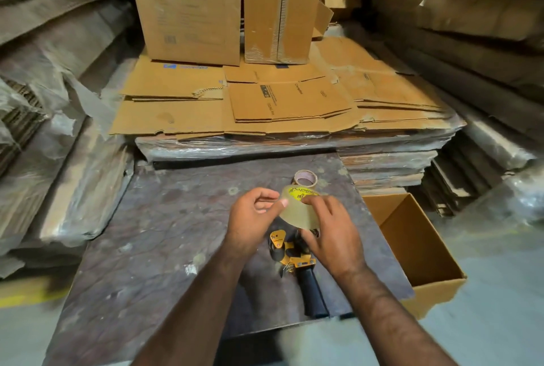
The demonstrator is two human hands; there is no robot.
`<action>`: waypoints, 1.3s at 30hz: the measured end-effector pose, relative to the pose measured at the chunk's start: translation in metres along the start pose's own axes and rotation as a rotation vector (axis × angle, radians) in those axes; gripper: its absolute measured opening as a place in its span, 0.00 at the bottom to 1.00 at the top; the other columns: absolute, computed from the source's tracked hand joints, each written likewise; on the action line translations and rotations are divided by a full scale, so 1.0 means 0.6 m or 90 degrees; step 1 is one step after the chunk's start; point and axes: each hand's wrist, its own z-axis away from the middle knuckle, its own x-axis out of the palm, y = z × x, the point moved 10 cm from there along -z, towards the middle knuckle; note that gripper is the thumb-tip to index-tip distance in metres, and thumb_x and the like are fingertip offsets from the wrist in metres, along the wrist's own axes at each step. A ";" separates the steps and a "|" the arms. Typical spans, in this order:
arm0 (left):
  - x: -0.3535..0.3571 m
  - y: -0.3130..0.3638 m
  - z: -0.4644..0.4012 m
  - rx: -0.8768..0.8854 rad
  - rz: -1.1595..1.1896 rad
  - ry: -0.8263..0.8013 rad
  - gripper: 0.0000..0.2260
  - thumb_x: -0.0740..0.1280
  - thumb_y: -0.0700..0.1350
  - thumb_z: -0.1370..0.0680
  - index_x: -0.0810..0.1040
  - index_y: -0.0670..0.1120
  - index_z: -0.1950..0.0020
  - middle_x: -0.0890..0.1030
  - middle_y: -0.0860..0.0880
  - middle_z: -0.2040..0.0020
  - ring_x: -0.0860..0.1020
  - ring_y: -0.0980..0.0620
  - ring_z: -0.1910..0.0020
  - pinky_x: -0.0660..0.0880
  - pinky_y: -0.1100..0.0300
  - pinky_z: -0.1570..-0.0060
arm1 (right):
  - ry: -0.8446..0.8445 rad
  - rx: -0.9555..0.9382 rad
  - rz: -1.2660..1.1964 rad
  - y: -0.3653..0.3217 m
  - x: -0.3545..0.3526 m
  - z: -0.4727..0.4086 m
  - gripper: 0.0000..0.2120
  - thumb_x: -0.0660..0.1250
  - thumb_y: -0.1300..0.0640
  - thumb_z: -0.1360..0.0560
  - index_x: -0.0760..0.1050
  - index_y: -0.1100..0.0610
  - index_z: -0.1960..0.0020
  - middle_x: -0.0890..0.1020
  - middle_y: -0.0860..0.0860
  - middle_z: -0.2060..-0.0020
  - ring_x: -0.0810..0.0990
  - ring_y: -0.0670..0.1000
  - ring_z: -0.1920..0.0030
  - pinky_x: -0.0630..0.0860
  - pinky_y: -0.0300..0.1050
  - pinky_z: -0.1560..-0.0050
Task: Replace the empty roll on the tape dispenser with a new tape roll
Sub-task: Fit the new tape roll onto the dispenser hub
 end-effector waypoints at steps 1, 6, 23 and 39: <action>0.000 -0.003 -0.002 -0.013 0.013 -0.011 0.08 0.78 0.43 0.27 0.84 0.46 0.50 0.87 0.48 0.55 0.86 0.51 0.53 0.82 0.61 0.53 | 0.005 -0.013 0.030 -0.008 -0.004 0.001 0.27 0.74 0.52 0.31 0.71 0.47 0.34 0.74 0.49 0.40 0.74 0.54 0.41 0.79 0.50 0.56; -0.009 -0.007 -0.010 -0.022 0.037 -0.025 0.05 0.78 0.39 0.27 0.86 0.48 0.55 0.88 0.48 0.57 0.86 0.50 0.54 0.81 0.54 0.46 | 0.087 -0.091 0.114 -0.029 -0.026 0.008 0.30 0.76 0.59 0.35 0.72 0.49 0.35 0.77 0.50 0.40 0.77 0.57 0.51 0.76 0.49 0.64; -0.007 -0.038 -0.032 -0.046 -0.093 0.020 0.10 0.72 0.33 0.27 0.85 0.48 0.60 0.86 0.49 0.64 0.84 0.51 0.63 0.82 0.56 0.57 | -0.258 0.205 -0.263 0.049 0.086 -0.043 0.24 0.75 0.47 0.29 0.74 0.42 0.34 0.65 0.57 0.26 0.62 0.56 0.23 0.67 0.41 0.37; 0.008 -0.023 -0.036 -0.103 0.016 -0.234 0.02 0.69 0.35 0.20 0.80 0.38 0.50 0.87 0.37 0.55 0.86 0.49 0.60 0.84 0.60 0.58 | -0.389 0.215 -0.455 0.082 0.107 -0.079 0.51 0.84 0.46 0.48 0.68 0.47 0.27 0.79 0.46 0.40 0.80 0.46 0.42 0.79 0.46 0.40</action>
